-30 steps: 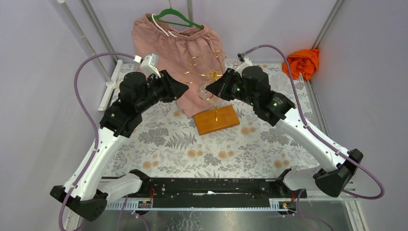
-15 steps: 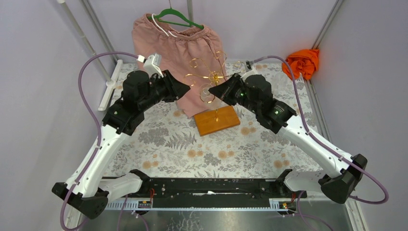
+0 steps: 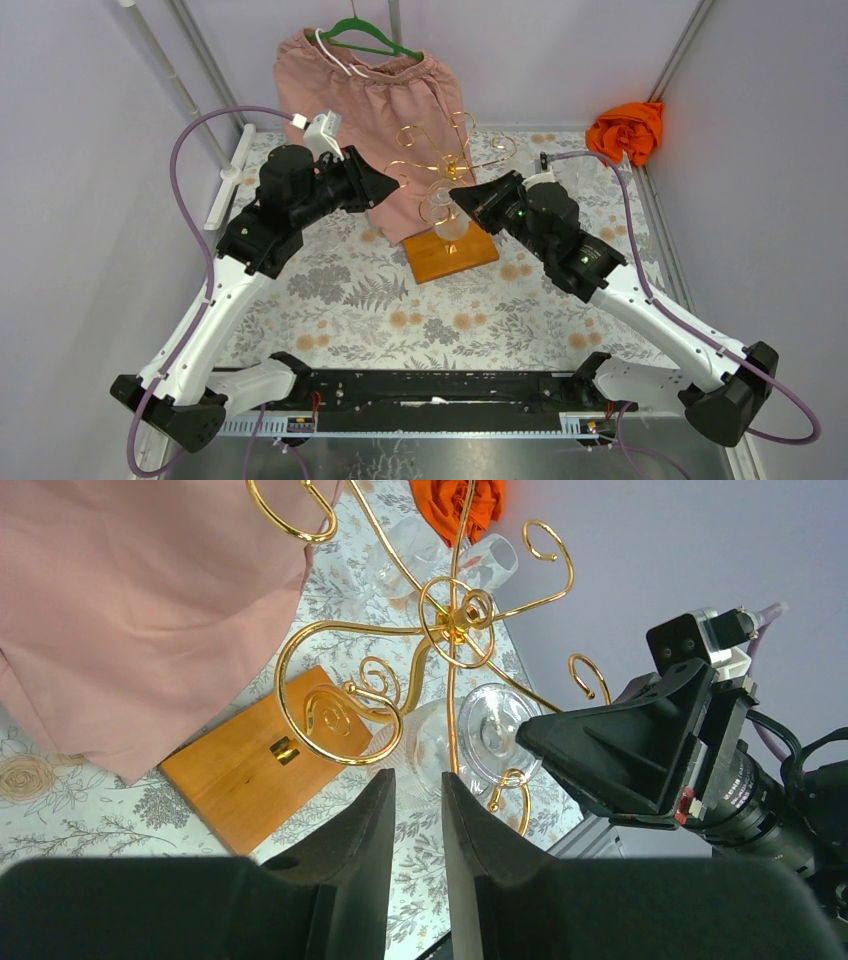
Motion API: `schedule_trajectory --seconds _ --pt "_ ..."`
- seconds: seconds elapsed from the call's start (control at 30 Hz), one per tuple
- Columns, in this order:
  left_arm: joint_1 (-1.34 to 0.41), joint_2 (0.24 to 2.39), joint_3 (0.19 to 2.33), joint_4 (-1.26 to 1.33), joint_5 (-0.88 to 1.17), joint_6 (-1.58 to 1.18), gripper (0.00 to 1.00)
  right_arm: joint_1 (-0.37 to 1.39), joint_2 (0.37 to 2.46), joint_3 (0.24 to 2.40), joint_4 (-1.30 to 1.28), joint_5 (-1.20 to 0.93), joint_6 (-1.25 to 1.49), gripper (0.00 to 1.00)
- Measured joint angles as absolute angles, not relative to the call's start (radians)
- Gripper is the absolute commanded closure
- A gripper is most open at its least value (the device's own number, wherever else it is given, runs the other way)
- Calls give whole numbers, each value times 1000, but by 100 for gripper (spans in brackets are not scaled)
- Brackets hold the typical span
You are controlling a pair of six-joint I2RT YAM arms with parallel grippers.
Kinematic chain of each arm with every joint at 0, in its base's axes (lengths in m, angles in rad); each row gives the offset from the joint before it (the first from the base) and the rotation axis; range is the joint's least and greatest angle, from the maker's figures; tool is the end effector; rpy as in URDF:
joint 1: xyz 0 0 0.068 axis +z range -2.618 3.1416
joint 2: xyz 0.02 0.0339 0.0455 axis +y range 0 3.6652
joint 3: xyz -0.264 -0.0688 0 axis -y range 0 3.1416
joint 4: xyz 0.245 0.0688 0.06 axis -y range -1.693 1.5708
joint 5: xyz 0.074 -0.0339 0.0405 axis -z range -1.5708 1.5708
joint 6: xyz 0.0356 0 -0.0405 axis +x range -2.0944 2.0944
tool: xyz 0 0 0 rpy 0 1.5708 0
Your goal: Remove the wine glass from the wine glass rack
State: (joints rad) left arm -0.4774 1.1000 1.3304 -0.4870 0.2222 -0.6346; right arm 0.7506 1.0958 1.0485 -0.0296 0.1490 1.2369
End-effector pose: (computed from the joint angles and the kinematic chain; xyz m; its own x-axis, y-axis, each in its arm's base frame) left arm 0.2009 -0.1128 0.4355 -0.5595 -0.3616 -0.7458 0.3797 0.6879 -0.6185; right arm 0.1906 0.1705 0.3882 -0.5534 0.7614 -0.3375 -0.1325 0.3196 0.9382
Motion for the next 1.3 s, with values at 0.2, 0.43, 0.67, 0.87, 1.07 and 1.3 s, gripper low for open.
schedule_trajectory --seconds 0.2,0.43,0.67,0.87,1.07,1.3 --pt "-477 1100 1330 -487 229 -635 71 751 1076 1026 -9 157 1248 100" --pt "-477 1100 1327 -480 229 -637 70 750 1018 991 -17 168 1246 100" --pt "-477 1105 1310 -463 237 -646 69 750 992 973 -19 165 1236 100" --pt "-477 1111 1304 -457 241 -650 69 749 980 964 -22 146 1235 100" --pt "-477 1111 1304 -457 241 -653 69 749 945 940 -25 136 1235 100" --pt "-477 1113 1304 -457 240 -653 69 749 905 931 -52 129 1230 100"
